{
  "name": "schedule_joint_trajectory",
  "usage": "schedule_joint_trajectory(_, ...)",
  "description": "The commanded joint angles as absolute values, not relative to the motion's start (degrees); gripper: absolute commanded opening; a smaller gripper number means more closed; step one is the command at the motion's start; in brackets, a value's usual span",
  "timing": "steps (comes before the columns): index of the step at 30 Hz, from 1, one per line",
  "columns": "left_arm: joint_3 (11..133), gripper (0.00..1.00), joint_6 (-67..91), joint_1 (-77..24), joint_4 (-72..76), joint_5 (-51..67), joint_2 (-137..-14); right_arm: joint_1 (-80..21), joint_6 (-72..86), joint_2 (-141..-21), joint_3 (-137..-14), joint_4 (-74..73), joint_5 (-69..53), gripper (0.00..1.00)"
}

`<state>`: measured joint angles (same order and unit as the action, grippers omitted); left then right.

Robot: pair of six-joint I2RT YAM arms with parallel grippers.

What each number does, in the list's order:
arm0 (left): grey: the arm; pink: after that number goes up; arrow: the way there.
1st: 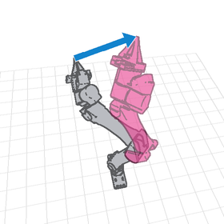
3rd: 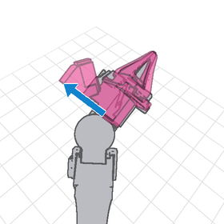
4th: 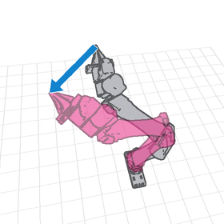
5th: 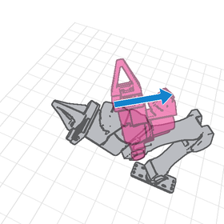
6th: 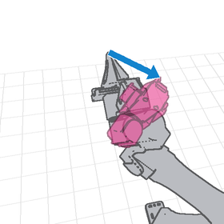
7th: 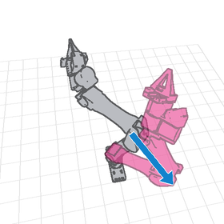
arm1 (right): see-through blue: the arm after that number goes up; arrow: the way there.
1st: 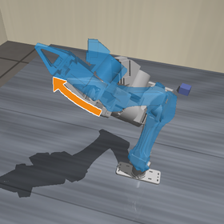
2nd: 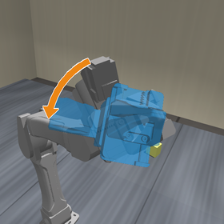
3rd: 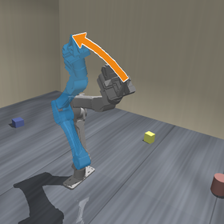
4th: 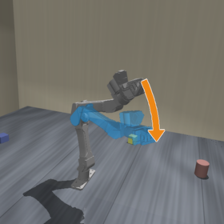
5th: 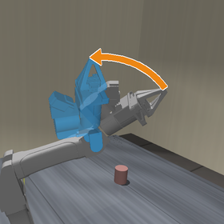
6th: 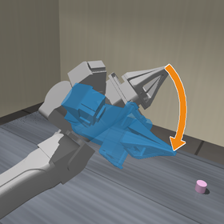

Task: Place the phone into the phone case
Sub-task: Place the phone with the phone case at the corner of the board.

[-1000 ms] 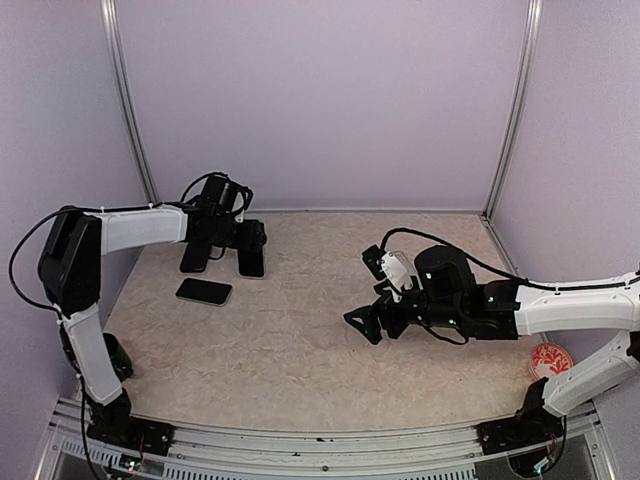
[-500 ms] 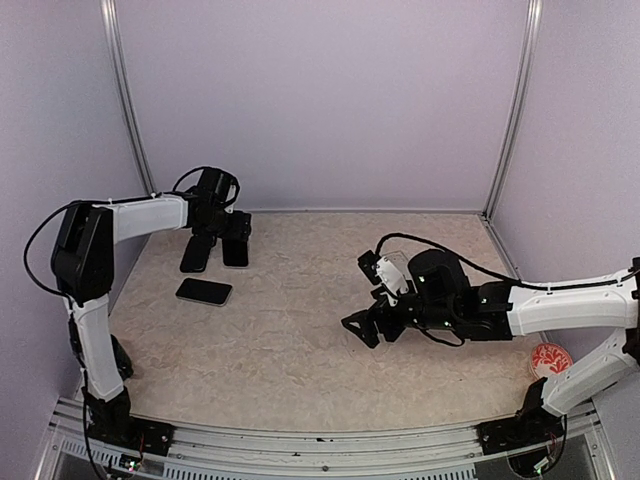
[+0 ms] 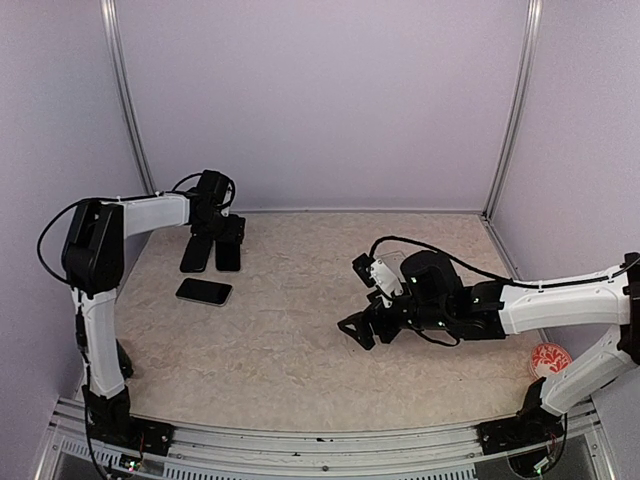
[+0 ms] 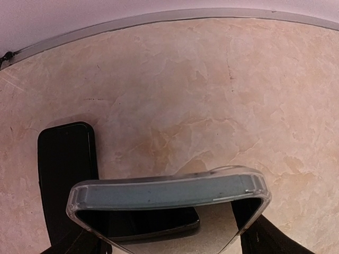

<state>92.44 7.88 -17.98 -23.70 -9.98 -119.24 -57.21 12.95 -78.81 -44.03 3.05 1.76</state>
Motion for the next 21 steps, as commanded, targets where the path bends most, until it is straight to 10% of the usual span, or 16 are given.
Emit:
schedule_joint_trajectory(1,95.03,0.65,8.98,-17.72,-24.04,-10.76,-121.29,-57.22,13.17,-80.0,-46.02,4.04,1.15,1.0)
schedule_joint_trajectory(21,99.98,0.69,9.92,-15.81,-23.03,-12.39,-128.41,-57.22,14.12,-80.42,-45.8,4.55,0.66,1.0)
